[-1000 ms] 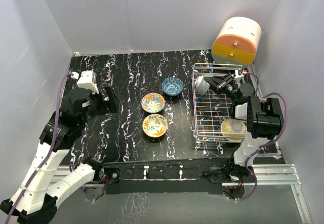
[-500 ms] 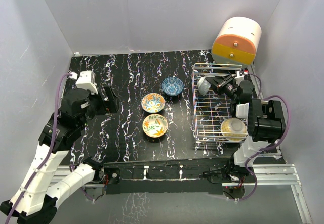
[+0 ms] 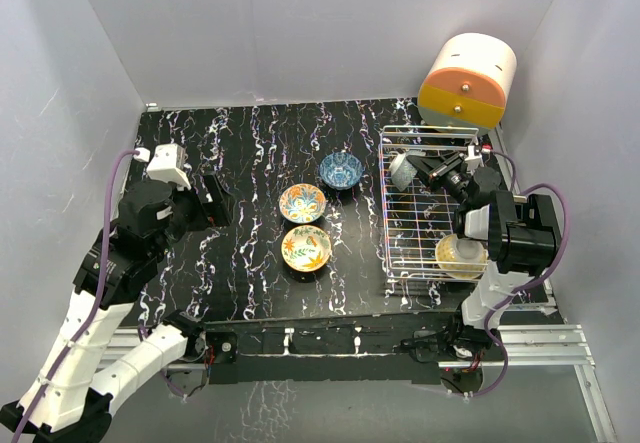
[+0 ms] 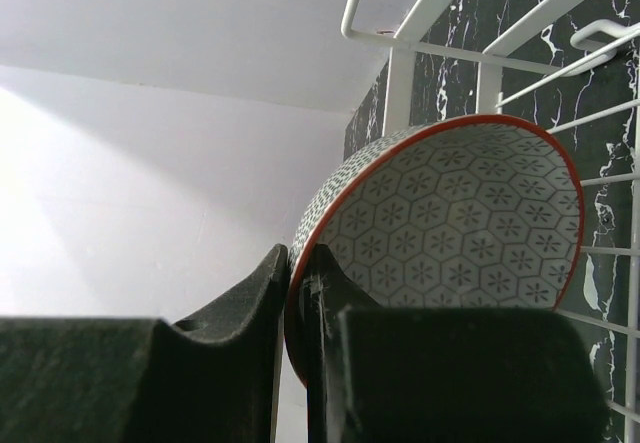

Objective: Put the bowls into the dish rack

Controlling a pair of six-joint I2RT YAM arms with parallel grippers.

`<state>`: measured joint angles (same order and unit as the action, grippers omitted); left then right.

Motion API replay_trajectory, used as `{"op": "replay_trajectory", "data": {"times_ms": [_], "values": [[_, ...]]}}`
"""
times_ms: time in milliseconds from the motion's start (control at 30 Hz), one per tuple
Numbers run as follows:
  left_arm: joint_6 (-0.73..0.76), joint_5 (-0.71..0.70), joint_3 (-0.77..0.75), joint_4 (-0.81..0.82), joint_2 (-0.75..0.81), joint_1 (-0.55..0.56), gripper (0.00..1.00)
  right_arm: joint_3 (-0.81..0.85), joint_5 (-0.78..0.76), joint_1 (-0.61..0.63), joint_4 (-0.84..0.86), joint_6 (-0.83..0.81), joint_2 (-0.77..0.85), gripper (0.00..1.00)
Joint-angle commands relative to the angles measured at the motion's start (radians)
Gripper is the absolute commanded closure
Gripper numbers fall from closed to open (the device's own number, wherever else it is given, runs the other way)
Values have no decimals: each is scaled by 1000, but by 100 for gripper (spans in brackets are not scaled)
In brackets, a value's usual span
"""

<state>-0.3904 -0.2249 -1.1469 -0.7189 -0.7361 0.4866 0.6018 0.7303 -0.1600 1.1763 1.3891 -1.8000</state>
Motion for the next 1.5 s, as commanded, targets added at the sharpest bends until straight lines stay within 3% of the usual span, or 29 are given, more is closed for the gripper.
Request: {"op": "replay_trajectory", "data": {"times_ms": [0,267,433,533,800,1467], "values": [[-6,5,4,-1,4,4,3,-32,-6,-7,-114,-50,24,87],[-11,17,11,10,4,4,3,-12,-114,-24,-493,-223,198,81],[-13,24,16,18,8,4,3,13,-157,-31,-663,-306,239,71],[-13,26,20,24,10,4,3,14,-144,-35,-690,-318,233,55],[-22,25,24,24,21,3,3,20,-150,-51,-766,-337,258,52],[-39,50,64,45,57,4,3,80,-208,-62,-1164,-492,439,42]]}}
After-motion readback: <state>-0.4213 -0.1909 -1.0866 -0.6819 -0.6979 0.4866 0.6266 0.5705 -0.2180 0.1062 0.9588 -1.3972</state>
